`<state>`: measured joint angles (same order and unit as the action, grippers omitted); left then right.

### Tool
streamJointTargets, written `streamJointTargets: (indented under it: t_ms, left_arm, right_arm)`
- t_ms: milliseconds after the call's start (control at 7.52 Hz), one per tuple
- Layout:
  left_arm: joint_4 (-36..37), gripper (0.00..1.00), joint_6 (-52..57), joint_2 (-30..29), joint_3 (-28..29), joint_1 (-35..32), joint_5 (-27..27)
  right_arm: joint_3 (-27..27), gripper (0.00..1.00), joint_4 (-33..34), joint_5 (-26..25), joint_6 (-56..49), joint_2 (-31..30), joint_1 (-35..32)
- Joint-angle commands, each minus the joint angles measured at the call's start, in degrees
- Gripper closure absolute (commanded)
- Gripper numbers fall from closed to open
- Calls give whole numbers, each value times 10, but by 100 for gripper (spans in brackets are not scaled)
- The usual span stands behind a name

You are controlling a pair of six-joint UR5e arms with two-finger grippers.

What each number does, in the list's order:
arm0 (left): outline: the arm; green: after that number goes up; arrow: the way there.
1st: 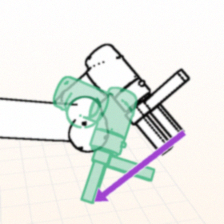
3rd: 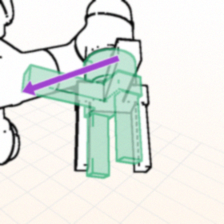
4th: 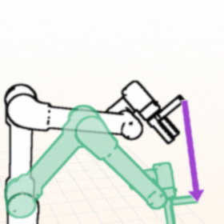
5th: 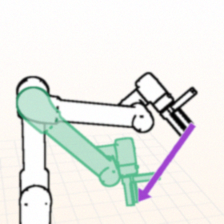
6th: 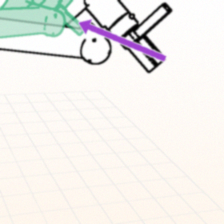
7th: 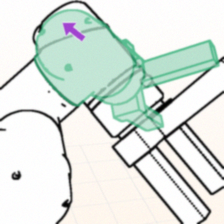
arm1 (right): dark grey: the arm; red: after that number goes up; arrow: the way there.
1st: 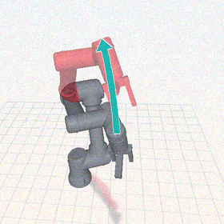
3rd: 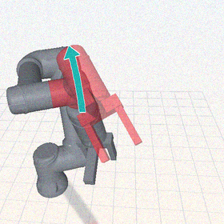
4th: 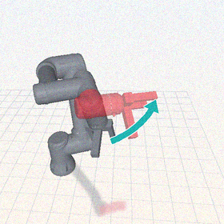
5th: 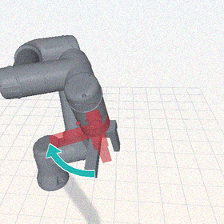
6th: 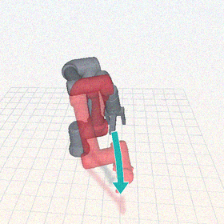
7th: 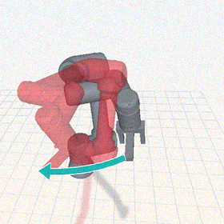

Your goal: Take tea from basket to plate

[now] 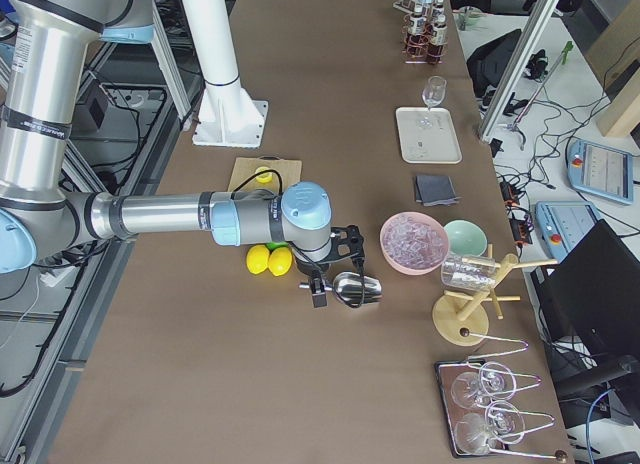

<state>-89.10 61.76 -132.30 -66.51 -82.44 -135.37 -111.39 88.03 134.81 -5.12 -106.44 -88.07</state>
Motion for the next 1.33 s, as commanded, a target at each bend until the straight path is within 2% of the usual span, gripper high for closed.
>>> streamJointTargets:
  t_ms: [0, 399, 665, 931, 1197]
  left_arm:
    - [-9, 100, 20, -5, 3, 7, 0]
    - [-12, 100, 45, -14, -10, -13, -1]
    - [-9, 100, 46, -9, -38, -34, -5]
    - [-5, 100, 46, 8, -74, -45, -9]
    - [-5, 100, 49, 32, -92, -86, -14]
  right_arm:
    - [38, 0, 5, 2, 3, 49, 41]
    - [58, 0, 6, -6, 82, 103, 102]
    - [59, 0, 6, -23, 113, 106, 127]
    - [57, 0, 6, -17, 161, 117, 142]
    - [53, 0, 6, -14, 189, 123, 156]
